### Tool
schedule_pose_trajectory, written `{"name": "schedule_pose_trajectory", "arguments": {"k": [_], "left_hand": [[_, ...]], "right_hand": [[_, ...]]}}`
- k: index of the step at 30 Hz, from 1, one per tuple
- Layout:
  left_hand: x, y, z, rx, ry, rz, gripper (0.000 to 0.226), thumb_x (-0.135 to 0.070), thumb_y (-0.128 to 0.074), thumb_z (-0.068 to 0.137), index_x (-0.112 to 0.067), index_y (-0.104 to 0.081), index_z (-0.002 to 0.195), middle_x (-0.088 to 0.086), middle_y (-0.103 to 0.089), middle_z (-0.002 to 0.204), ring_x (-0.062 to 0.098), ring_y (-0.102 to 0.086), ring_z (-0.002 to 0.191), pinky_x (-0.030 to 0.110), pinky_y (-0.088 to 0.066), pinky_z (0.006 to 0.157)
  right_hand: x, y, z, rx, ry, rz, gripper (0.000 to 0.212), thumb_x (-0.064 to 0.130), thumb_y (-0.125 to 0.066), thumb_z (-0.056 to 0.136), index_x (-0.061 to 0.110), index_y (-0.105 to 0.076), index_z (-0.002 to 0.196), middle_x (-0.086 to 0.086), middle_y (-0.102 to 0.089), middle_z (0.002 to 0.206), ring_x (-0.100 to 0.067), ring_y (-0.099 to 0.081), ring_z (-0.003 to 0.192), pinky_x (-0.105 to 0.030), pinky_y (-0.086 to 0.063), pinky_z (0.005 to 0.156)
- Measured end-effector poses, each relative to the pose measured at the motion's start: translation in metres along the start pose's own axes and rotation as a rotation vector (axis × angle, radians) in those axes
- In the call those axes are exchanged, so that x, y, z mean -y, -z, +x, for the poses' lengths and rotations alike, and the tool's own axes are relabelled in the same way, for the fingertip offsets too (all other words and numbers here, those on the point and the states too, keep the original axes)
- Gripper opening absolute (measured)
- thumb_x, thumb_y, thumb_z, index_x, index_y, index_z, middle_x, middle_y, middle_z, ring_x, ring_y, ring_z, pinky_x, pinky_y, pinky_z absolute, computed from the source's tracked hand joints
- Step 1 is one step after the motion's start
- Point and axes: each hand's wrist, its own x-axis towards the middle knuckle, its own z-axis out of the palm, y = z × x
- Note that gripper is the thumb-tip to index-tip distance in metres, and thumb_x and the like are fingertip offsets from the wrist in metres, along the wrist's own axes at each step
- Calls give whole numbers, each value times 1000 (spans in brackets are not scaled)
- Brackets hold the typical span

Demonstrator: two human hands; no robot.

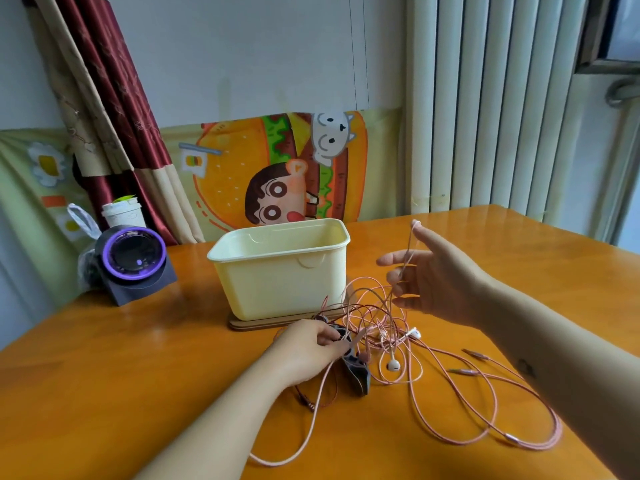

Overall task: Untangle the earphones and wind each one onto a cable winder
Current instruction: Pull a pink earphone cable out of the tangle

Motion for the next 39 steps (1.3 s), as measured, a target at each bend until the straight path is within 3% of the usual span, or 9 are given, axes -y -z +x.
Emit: {"name": "schedule_pose_trajectory", "arguments": {"k": [6,11,16,19,23,26,31,35,39], "left_hand": [[0,-1,-2,-41,-54,-35,21,-18,-60,93,-22,-66,113,-12,-60,76,0,-49,53,13,-38,48],[0,15,-5,-131,-62,-116,16,-17,-56,96,-30,-63,102,-11,-66,83,5,-64,72,19,-52,64],[-1,27,-8,-190,-79,-280,16,-16,-57,96,-29,-61,105,-5,-68,86,3,-66,69,21,-56,73],[-5,30,-8,-186,-74,-363,18,-15,-57,96,-25,-63,109,-1,-68,92,3,-65,65,17,-52,65],[-8,32,-11,-185,-113,-354,16,-16,-58,95,-27,-64,105,-1,-67,86,2,-61,60,24,-55,71],[-4,35,-15,-188,-113,-374,17,-15,-58,95,-30,-64,100,-2,-64,84,1,-57,55,35,-59,78],[0,40,-21,-241,-144,-335,18,-17,-57,96,-34,-62,95,-2,-63,95,6,-55,67,13,-44,54],[5,51,-23,-329,-146,-163,16,-20,-56,96,-34,-63,96,-9,-62,95,15,-63,82,24,-51,67],[13,77,-21,-449,-119,-151,19,-16,-54,96,-31,-65,93,-8,-64,93,12,-58,58,20,-43,51]], "right_hand": [[-8,13,3,-120,-48,-6,36,36,-37,99,8,-60,99,-9,-57,76,-20,-53,69,-32,-44,68],[-13,25,5,-282,-91,-60,39,-5,-39,96,10,-47,131,-17,-52,128,-33,-60,104,-37,-52,77],[-6,12,-8,-554,403,-1040,37,4,-56,89,20,-56,122,2,-52,124,-15,-53,104,-27,-47,80],[-4,-31,-22,-299,684,-1316,20,15,-59,90,24,-68,105,13,-62,101,-1,-53,83,-18,-49,73],[-29,-50,-2,80,443,-1562,24,16,-53,95,21,-66,115,3,-66,111,-11,-62,90,-22,-54,79],[-38,-37,8,73,254,-1603,25,18,-55,95,20,-63,118,1,-65,115,-12,-62,101,-23,-53,85],[-41,-34,12,104,163,-1642,33,35,-58,92,19,-59,121,0,-64,114,-14,-59,100,-21,-49,80],[-26,-36,13,142,228,-1677,28,31,-52,96,18,-65,117,0,-65,114,-12,-61,98,-21,-51,82],[26,-35,11,-8,405,-1430,28,29,-49,97,11,-68,107,3,-67,91,-7,-61,77,-13,-48,66]]}}
